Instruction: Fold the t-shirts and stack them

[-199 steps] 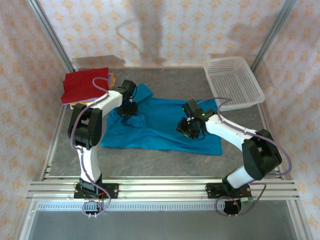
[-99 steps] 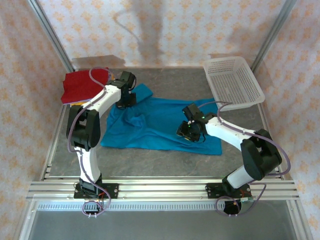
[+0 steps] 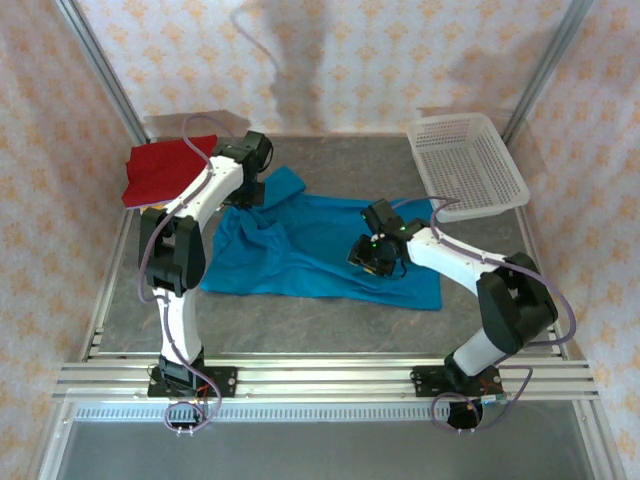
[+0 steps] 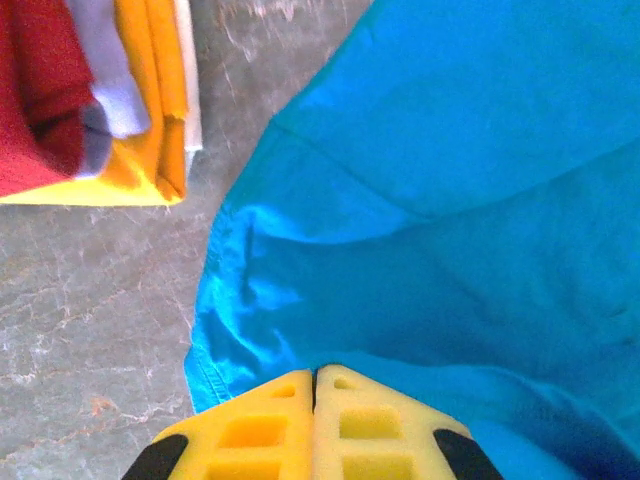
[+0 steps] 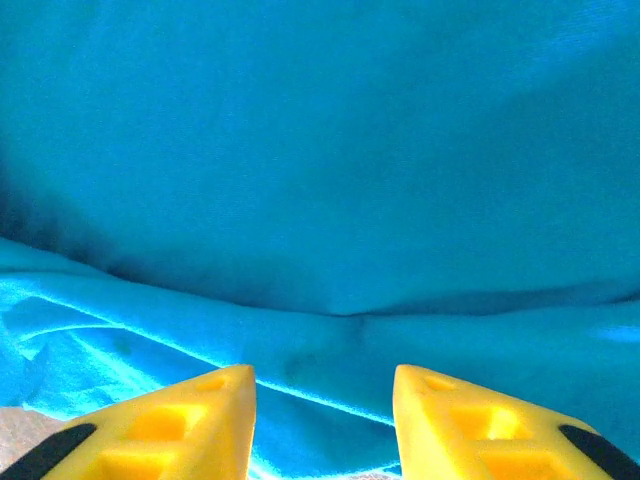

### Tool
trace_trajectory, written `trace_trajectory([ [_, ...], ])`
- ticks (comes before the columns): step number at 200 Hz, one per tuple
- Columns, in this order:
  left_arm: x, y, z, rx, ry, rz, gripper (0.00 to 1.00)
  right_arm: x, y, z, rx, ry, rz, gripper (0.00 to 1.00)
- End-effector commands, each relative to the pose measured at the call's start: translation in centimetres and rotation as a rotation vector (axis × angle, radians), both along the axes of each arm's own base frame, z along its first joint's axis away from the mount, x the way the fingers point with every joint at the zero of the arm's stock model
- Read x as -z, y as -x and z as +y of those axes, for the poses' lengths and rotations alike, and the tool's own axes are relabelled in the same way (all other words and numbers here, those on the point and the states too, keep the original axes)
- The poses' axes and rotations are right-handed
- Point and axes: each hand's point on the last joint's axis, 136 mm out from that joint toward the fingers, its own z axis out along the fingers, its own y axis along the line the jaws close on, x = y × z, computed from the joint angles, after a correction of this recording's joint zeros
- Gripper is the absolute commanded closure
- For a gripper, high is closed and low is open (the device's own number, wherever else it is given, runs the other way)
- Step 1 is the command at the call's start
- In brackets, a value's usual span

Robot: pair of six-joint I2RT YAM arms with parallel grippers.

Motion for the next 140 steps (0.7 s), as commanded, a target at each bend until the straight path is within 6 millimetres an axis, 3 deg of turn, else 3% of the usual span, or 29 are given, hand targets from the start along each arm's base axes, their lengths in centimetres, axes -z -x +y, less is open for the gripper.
trace_trajectory([
  [1, 1.9, 0.7, -1.2, 0.037, 0.087, 0.096, 1.0, -0.6, -0.9, 0.4, -0.01, -0.001, -0.021, 0.59],
  [26, 2.9, -0.5, -4.4, -0.03, 0.29, 0.109, 1.0, -0.8, -0.9, 0.3, -0.013, 0.006, -0.025, 0.59],
  [70, 4.4, -3.2, -5.6, -0.209, 0.49, 0.113, 1.0, -0.9, -0.5, -0.4, -0.008, 0.022, -0.032, 0.59],
  [100, 4.2, -5.2, -4.5, -0.338, 0.619, -0.01, 1.0, -0.9, -0.4, -0.4, -0.005, 0.019, -0.036, 0.59],
  [140, 2.8, -6.2, -4.2, -0.437, 0.811, -0.128, 0.78, -1.2, -1.3, 0.8, -0.035, -0.005, -0.05, 0.59],
])
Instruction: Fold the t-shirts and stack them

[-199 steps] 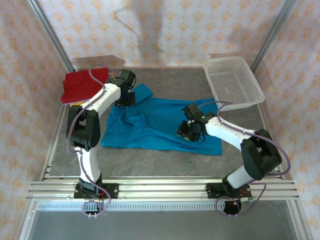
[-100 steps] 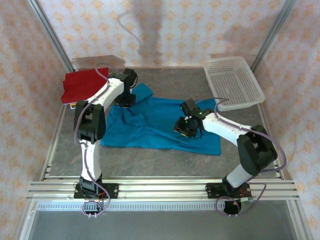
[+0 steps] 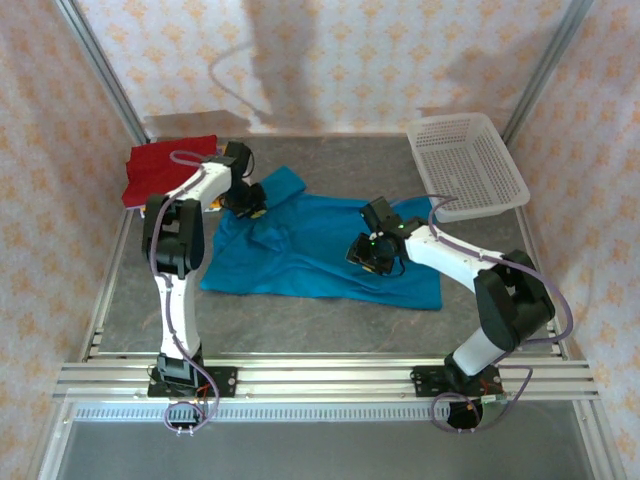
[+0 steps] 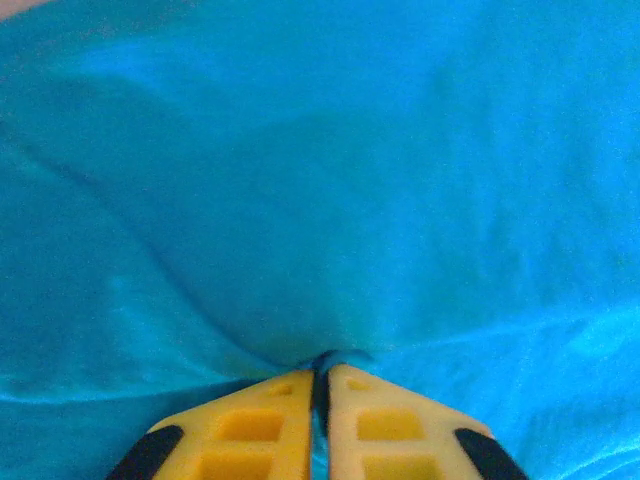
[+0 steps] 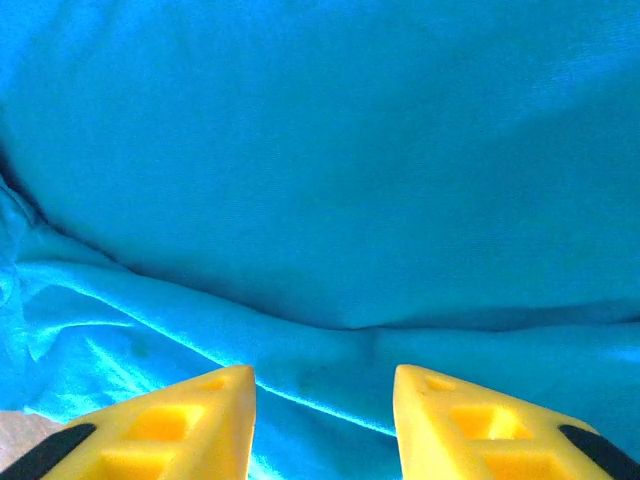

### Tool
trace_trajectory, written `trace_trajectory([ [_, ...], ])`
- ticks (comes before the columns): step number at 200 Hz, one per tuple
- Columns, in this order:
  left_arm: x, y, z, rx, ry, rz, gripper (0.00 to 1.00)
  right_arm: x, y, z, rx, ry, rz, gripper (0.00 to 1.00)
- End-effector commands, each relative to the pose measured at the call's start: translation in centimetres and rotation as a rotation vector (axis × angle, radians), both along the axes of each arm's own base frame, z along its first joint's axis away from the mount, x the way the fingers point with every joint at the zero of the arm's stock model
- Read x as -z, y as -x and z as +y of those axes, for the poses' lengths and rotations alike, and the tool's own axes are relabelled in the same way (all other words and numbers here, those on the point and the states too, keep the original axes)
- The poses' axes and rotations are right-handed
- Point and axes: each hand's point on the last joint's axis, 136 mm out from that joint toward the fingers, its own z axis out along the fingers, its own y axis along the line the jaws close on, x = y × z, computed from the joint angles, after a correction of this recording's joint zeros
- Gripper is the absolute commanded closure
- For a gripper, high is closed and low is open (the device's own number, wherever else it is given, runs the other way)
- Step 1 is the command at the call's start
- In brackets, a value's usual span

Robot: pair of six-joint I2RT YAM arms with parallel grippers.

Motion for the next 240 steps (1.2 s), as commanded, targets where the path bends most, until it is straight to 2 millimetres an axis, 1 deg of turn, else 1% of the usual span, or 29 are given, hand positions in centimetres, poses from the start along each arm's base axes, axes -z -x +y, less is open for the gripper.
trace_trajectory([
  [1, -4.5, -2.9, -1.2, -0.08, 0.144, -0.176, 0.77, -1.1, -0.9, 0.7, -0.028, -0.008, -0.044, 0.59],
  [10, -5.3, -2.8, -1.0, -0.074, 0.133, -0.198, 0.72, -1.3, -1.5, 1.2, -0.052, -0.005, -0.057, 0.59],
  [24, -6.8, -2.5, -0.3, -0.078, 0.109, -0.236, 0.69, -1.3, -2.4, 2.4, -0.097, 0.002, -0.075, 0.59],
  [35, -7.8, -2.2, 0.4, -0.089, 0.102, -0.26, 0.65, -1.3, -3.2, 3.7, -0.135, 0.003, -0.085, 0.59],
  [44, -8.6, -1.7, 1.0, -0.098, 0.099, -0.275, 0.64, -1.2, -3.8, 5.0, -0.174, -0.002, -0.088, 0.59],
  [49, -8.2, -1.4, 1.3, -0.101, 0.097, -0.266, 0.64, -1.0, -4.2, 5.8, -0.196, -0.001, -0.088, 0.59],
  [51, -9.2, -1.2, 1.4, -0.1, 0.096, -0.285, 0.63, -1.0, -4.3, 6.2, -0.206, -0.002, -0.088, 0.59],
  [55, -9.7, -0.9, 1.6, -0.101, 0.093, -0.293, 0.63, -0.9, -4.5, 6.9, -0.23, -0.005, -0.089, 0.6],
  [62, -9.8, -0.2, 1.9, -0.1, 0.085, -0.29, 0.63, -0.9, -4.9, 8.3, -0.273, -0.007, -0.095, 0.6],
  [69, -9.9, 0.7, 2.2, -0.094, 0.073, -0.284, 0.63, -0.3, -5.1, 9.5, -0.319, -0.002, -0.088, 0.61],
  [75, -9.9, 1.4, 2.4, -0.088, 0.061, -0.276, 0.63, -0.2, -5.3, 10.7, -0.36, -0.004, -0.087, 0.62],
  [88, -9.4, 3.4, 2.7, -0.072, 0.032, -0.245, 0.62, 0.3, -5.5, 12.6, -0.437, 0.009, -0.082, 0.62],
  [94, -8.9, 4.4, 2.9, -0.065, 0.021, -0.227, 0.62, 0.1, -5.8, 13.5, -0.461, 0.008, -0.09, 0.62],
  [99, -8.6, 5.3, 3.1, -0.064, 0.008, -0.212, 0.61, 0.5, -5.8, 14.1, -0.481, 0.009, -0.087, 0.62],
  [111, -7.6, 7.3, 3.6, -0.065, -0.02, -0.185, 0.61, 0.3, -6.0, 15.7, -0.52, -0.015, -0.098, 0.62],
  [125, -6.3, 9.3, 3.8, -0.066, -0.032, -0.165, 0.61, 0.0, -6.4, 17.1, -0.54, -0.032, -0.114, 0.62],
  [140, -4.7, 11.5, 4.1, -0.06, -0.058, -0.119, 0.61, -0.1, -7.0, 18.2, -0.551, -0.046, -0.13, 0.62],
  [149, -3.8, 12.8, 4.5, -0.032, -0.091, -0.089, 0.61, -0.1, -7.5, 18.6, -0.551, -0.049, -0.136, 0.62],
  [153, -3.4, 13.4, 4.7, -0.027, -0.106, -0.075, 0.61, 0.3, -7.6, 18.7, -0.554, -0.046, -0.131, 0.62],
  [157, -3.0, 13.9, 5.0, -0.023, -0.122, -0.063, 0.61, 0.2, -7.9, 19.0, -0.555, -0.049, -0.138, 0.62],
  [173, -2.0, 15.8, 5.7, -0.011, -0.163, -0.027, 0.61, 0.6, -8.7, 19.7, -0.559, -0.049, -0.147, 0.62],
  [194, -1.5, 17.0, 6.2, -0.002, -0.195, -0.009, 0.61, 1.1, -9.7, 20.3, -0.55, -0.045, -0.164, 0.63],
  [228, -1.4, 17.3, 6.4, 0.02, -0.211, 0.011, 0.61, 1.7, -10.8, 21.2, -0.565, -0.04, -0.181, 0.64],
  [240, -1.2, 17.5, 6.4, 0.022, -0.213, 0.016, 0.61, 1.5, -11.1, 21.4, -0.57, -0.035, -0.19, 0.65],
])
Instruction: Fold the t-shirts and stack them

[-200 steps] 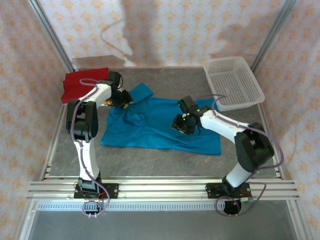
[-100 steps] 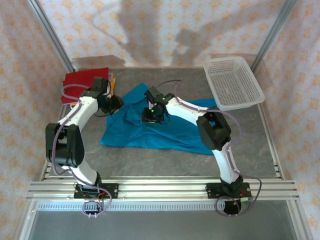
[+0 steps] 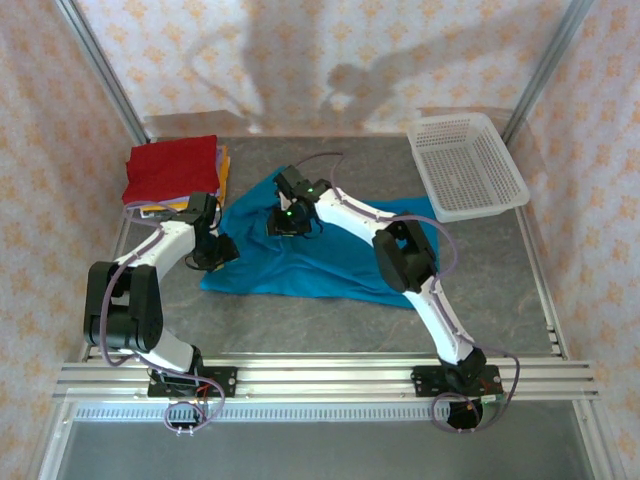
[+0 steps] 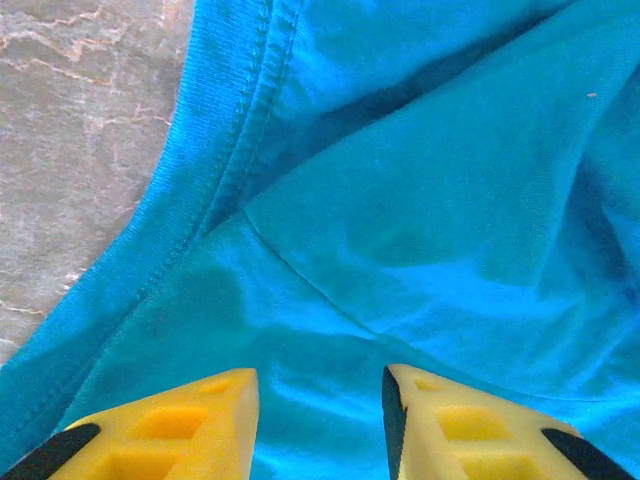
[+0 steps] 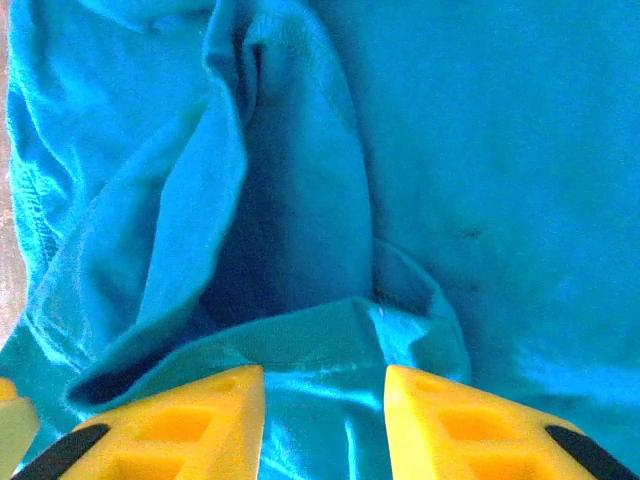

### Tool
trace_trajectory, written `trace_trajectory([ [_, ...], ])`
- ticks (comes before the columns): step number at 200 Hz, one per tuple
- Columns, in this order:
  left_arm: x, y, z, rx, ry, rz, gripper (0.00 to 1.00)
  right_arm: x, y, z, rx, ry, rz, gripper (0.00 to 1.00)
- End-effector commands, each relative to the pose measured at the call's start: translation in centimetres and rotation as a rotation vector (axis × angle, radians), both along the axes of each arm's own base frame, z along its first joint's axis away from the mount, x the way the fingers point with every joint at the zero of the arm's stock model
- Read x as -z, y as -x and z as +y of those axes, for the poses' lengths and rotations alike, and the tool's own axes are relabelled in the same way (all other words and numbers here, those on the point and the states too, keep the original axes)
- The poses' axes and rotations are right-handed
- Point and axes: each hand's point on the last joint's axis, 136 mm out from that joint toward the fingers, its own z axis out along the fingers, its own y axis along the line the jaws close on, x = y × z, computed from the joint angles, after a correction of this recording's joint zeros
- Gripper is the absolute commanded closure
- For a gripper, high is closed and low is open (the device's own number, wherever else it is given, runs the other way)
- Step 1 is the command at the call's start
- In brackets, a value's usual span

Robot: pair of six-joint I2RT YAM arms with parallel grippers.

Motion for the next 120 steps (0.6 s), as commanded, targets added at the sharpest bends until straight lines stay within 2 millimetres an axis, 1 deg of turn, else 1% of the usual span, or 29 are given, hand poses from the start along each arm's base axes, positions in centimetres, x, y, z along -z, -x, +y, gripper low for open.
trace_trajectory([
  [1, -0.1, 0.8, 0.8, 0.025, -0.053, 0.018, 0.61, -0.2, -0.8, 0.0, -0.013, 0.023, -0.023, 0.65],
  [26, 0.6, 1.5, 0.6, 0.025, -0.046, 0.039, 0.61, 0.0, -1.4, 0.0, -0.005, 0.03, -0.037, 0.66],
  [40, 1.1, 2.0, 0.6, 0.025, -0.041, 0.05, 0.61, 0.7, -1.5, 0.0, 0.004, 0.039, -0.027, 0.67],
  [62, 1.6, 2.5, 0.5, 0.026, -0.039, 0.067, 0.61, 1.7, -1.6, -0.2, 0.014, 0.052, -0.015, 0.72],
  [85, 2.1, 3.0, 0.5, 0.026, -0.037, 0.081, 0.61, 1.6, -1.9, -0.2, 0.019, 0.053, -0.028, 0.77],
  [101, 2.4, 3.2, 0.5, 0.025, -0.035, 0.088, 0.61, 1.7, -2.1, -0.2, 0.025, 0.053, -0.028, 0.75],
  [111, 2.5, 3.2, 0.4, 0.025, -0.033, 0.091, 0.61, 2.2, -2.2, -0.4, 0.031, 0.07, -0.022, 0.71],
  [120, 2.4, 3.3, 0.4, 0.025, -0.032, 0.092, 0.61, 2.8, -2.1, -0.6, 0.036, 0.085, -0.015, 0.71],
])
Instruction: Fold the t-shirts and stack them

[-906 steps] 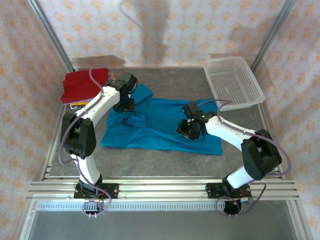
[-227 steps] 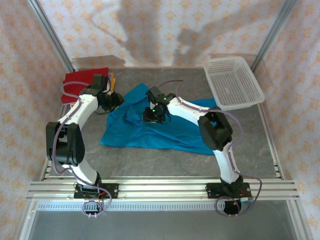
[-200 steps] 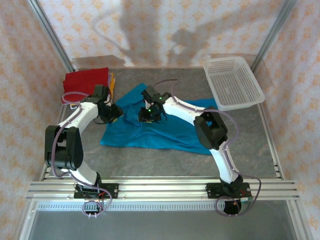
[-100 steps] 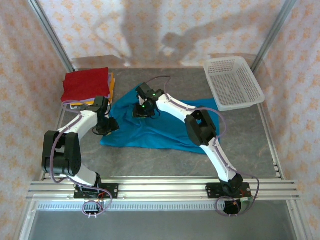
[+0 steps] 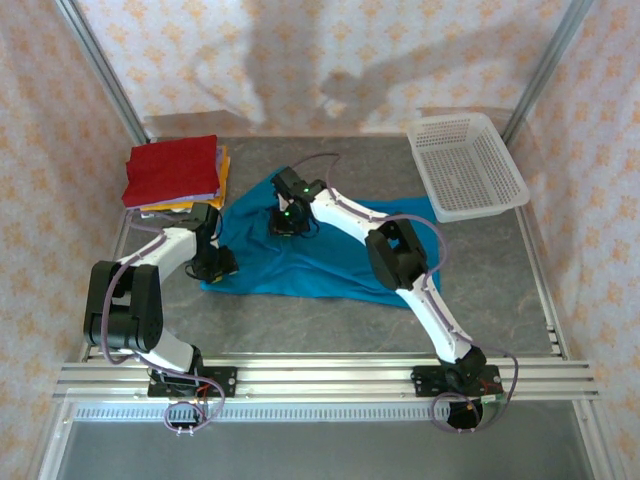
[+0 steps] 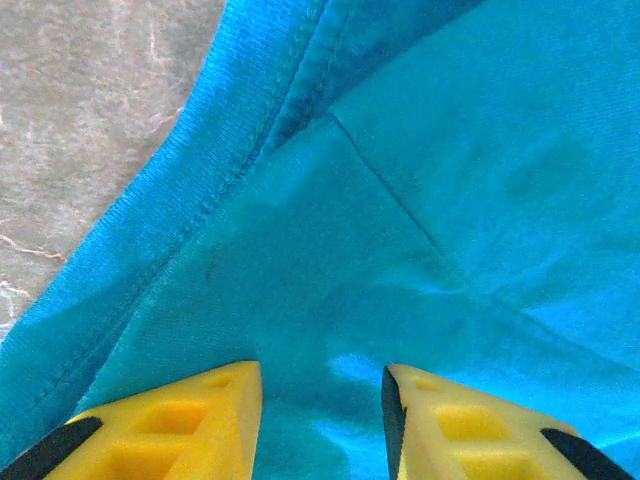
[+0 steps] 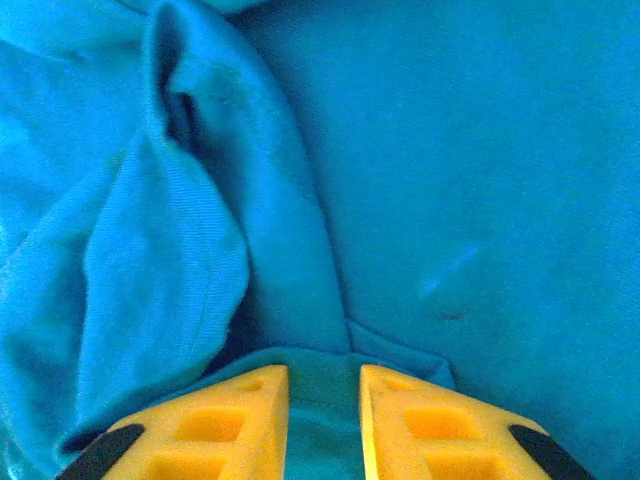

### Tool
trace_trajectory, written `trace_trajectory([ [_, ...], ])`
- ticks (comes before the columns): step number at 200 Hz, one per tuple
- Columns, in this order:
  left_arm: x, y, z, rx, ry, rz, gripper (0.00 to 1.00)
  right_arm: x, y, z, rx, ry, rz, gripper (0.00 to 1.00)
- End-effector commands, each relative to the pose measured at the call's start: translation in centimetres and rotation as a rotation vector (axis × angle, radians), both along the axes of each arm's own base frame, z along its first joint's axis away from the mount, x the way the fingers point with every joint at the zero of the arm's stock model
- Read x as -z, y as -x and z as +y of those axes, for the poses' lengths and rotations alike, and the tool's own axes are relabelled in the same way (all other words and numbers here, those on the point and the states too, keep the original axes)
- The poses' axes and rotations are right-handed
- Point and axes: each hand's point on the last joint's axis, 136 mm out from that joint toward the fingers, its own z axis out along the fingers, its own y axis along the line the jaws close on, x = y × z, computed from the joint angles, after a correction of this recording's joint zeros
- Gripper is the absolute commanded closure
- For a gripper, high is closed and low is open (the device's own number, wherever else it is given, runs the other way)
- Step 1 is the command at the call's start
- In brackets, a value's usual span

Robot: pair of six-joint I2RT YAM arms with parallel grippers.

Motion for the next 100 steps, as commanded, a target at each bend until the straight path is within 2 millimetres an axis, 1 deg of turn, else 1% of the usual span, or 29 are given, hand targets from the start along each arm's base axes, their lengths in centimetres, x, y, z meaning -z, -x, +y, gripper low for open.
trace_trajectory([
  [1, 0.3, 0.6, 0.2, 0.013, -0.021, 0.012, 0.61, 0.7, -0.8, -0.8, 0.028, 0.049, -0.01, 0.71],
  [13, 0.2, 0.5, 0.2, 0.013, -0.022, 0.006, 0.61, 1.5, -0.7, -0.9, 0.035, 0.059, -0.001, 0.71],
  [19, 0.2, 0.5, 0.2, 0.013, -0.023, 0.007, 0.61, 1.7, -0.6, -1.0, 0.037, 0.062, 0.003, 0.72],
  [29, 0.1, 0.5, 0.2, 0.014, -0.025, 0.005, 0.61, 2.1, -0.6, -1.1, 0.045, 0.069, 0.004, 0.78],
  [43, 0.2, 0.5, 0.2, 0.014, -0.027, 0.007, 0.61, 1.9, -0.7, -1.2, 0.051, 0.072, 0.0, 0.87],
  [61, 0.4, 0.6, 0.2, 0.014, -0.026, 0.012, 0.61, 1.1, -1.0, -1.2, 0.056, 0.069, -0.02, 0.94],
  [79, 0.8, 0.9, 0.2, 0.015, -0.027, 0.024, 0.61, -0.3, -1.2, -1.3, 0.061, 0.061, -0.042, 1.0],
  [100, 1.2, 1.1, 0.2, 0.018, -0.028, 0.041, 0.61, -2.3, -1.2, -1.5, 0.073, 0.044, -0.069, 1.0],
])
